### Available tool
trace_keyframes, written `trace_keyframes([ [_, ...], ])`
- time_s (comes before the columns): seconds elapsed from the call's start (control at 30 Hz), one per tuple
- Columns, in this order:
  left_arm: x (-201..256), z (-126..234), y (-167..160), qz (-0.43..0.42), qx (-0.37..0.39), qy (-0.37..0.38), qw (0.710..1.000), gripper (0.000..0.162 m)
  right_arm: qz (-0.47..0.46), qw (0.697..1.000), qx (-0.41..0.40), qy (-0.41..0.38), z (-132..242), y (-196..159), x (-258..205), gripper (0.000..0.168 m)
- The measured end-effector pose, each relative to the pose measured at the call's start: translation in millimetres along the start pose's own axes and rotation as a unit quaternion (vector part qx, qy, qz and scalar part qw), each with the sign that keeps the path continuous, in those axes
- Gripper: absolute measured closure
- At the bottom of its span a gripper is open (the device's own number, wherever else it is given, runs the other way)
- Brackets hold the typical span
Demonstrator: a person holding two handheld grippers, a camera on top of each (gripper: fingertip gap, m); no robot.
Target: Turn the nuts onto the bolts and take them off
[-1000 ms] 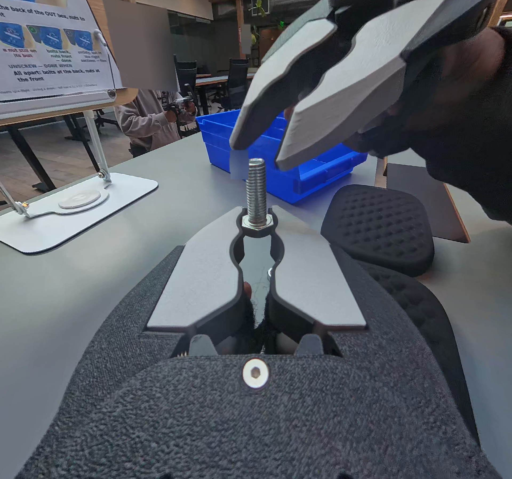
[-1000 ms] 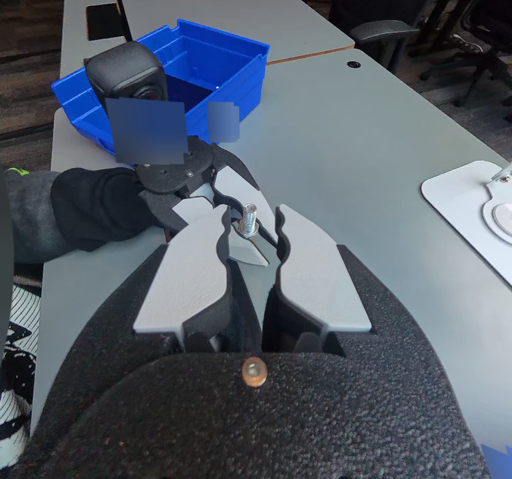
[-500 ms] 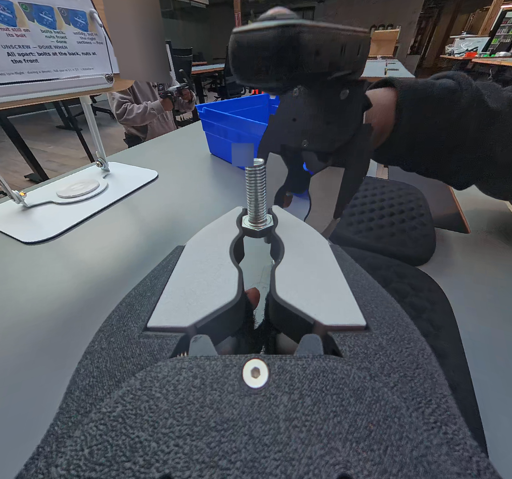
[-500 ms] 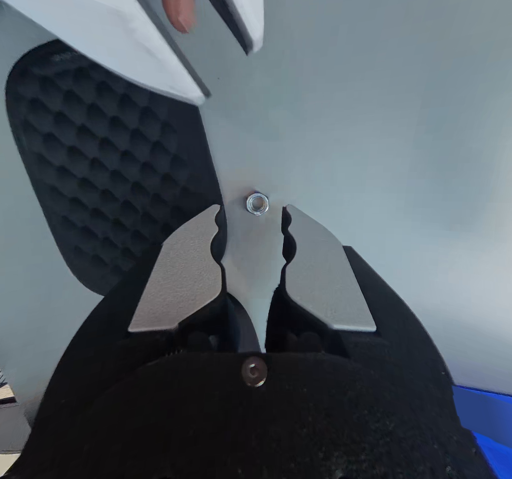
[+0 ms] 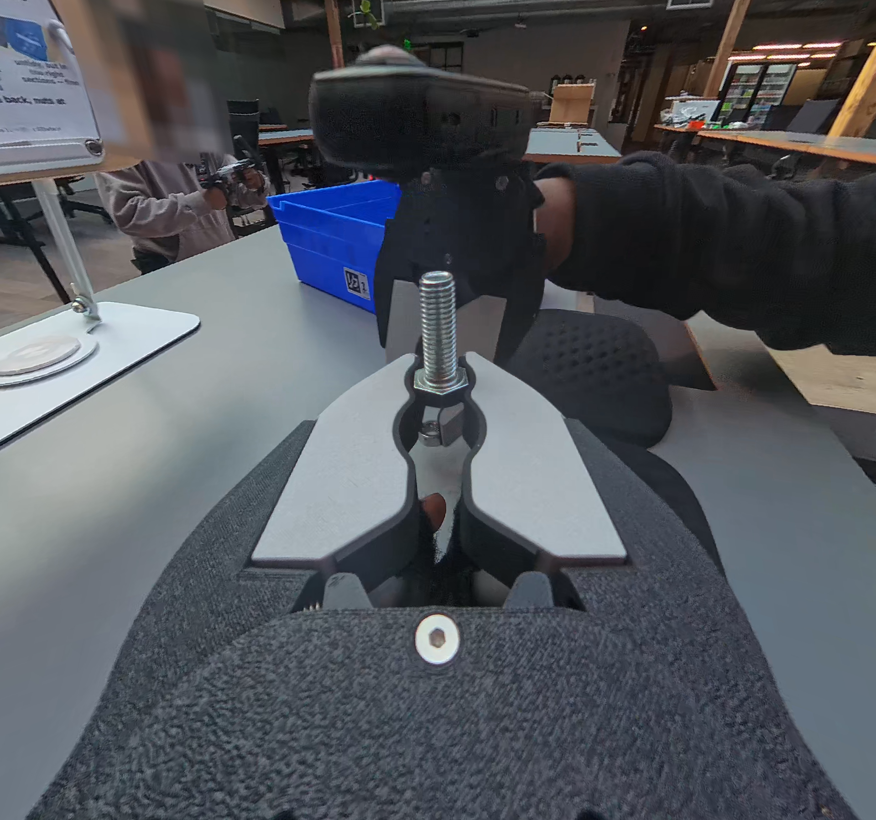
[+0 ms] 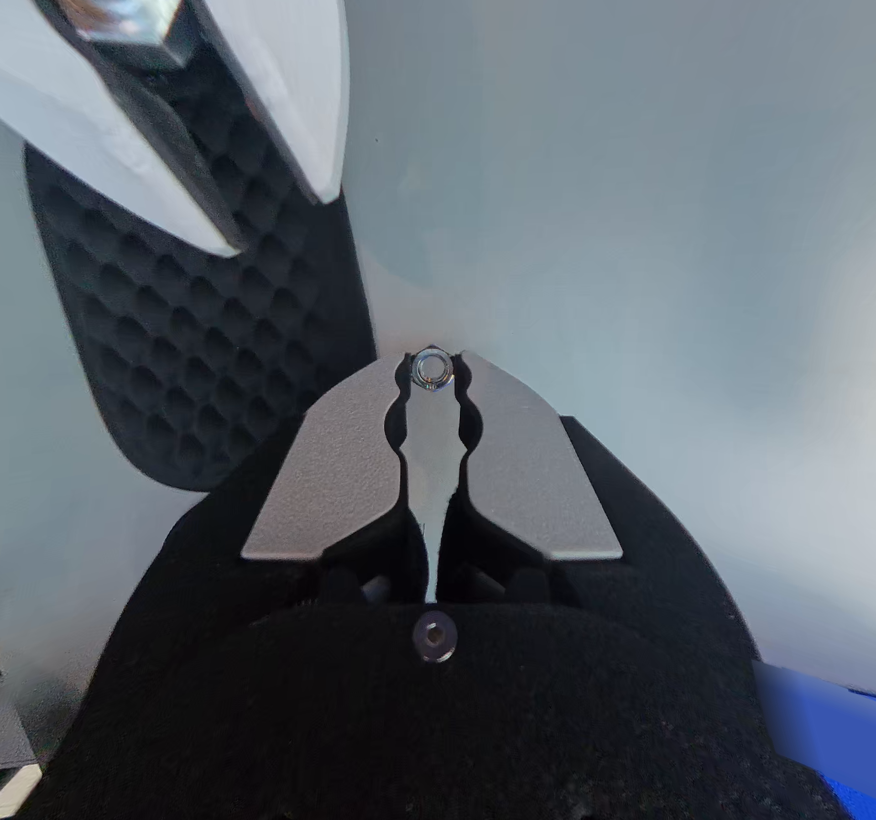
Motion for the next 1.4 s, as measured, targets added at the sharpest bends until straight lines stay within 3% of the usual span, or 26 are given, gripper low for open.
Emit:
trace_keyframes([
  [0.1,13,-5,0,0.013,0.017,-0.065,0.998,0.148,0.031,0.999,0.032,-0.011,38,7,-2,0.152],
  [0.23,21,-7,-1,0.005,0.019,-0.098,0.995,0.148,0.089,0.994,0.064,-0.015,86,23,-13,0.152],
  [0.43,23,-10,-6,0.011,0.001,-0.114,0.993,0.148,0.215,0.973,0.081,0.029,122,64,-34,0.152],
  [0.73,24,-12,-8,0.009,-0.005,-0.122,0.992,0.148,0.359,0.928,0.021,0.095,106,100,-37,0.152],
  [1.03,24,-12,-9,0.010,-0.005,-0.125,0.992,0.148,0.395,0.910,-0.015,0.123,89,104,-34,0.152],
  [1.4,24,-13,-9,0.010,-0.010,-0.123,0.992,0.148,0.391,0.909,-0.028,0.143,86,104,-33,0.152],
])
Point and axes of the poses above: each gripper's, where its closed fingertips meet, z back along the fingers, y out of its top, x = y × z across the jaws, the point moved 7 cm from there along z, back along the fingers, and after that the axes turned 11 degrees about z, right-handed, at the moved point
